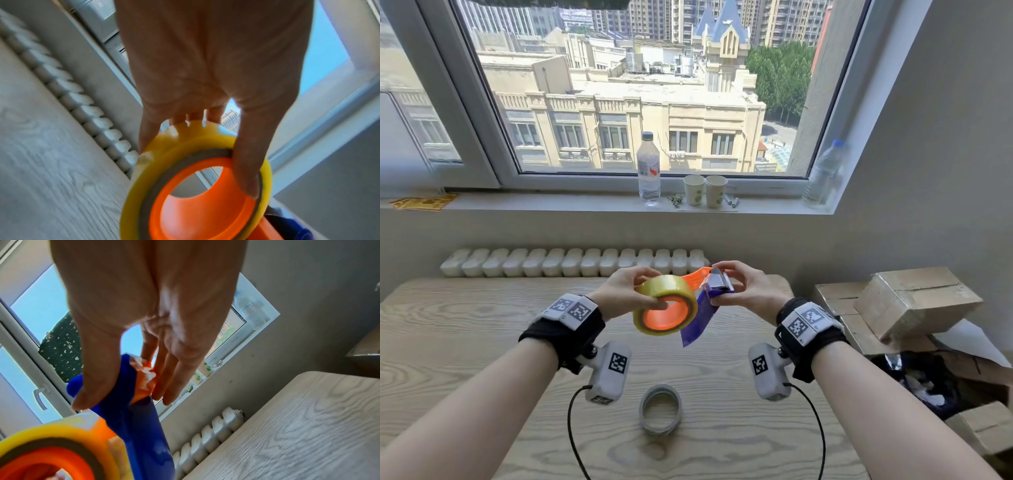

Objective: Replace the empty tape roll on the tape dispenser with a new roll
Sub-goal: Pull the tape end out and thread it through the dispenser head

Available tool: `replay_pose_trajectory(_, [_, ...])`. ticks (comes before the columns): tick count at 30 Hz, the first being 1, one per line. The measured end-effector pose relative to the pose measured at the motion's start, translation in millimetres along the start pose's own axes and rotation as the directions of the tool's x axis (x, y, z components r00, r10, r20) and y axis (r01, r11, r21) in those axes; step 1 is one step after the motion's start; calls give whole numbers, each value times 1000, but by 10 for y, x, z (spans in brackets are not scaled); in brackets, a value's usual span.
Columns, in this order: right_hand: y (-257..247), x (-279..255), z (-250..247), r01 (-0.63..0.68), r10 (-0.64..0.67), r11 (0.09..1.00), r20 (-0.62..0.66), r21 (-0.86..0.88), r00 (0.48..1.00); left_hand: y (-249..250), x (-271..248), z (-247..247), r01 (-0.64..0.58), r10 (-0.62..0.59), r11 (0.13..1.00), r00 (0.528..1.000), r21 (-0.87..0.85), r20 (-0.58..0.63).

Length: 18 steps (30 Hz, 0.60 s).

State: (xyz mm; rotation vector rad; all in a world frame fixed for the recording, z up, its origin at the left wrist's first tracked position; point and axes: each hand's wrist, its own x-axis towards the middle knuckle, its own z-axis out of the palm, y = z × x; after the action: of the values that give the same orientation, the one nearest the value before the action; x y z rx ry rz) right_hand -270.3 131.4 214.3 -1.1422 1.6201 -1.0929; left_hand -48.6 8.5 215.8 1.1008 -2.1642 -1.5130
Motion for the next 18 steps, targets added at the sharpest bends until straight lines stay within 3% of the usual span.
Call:
replay_pose_trajectory(5, [145,58,40,-75,77,989,-8,130,997,-52,-6,64,54,-49,983,998,-176,33])
replay_pose_trajectory(10, [299,36,101,-190,177,966,86,177,980,-94,29,94,113,-86,936,992,-333,96])
replay_pose_trajectory(18, [556,121,191,-247,229,934,97,259,969,-218,151,339,241,-206,887,970,-394,130])
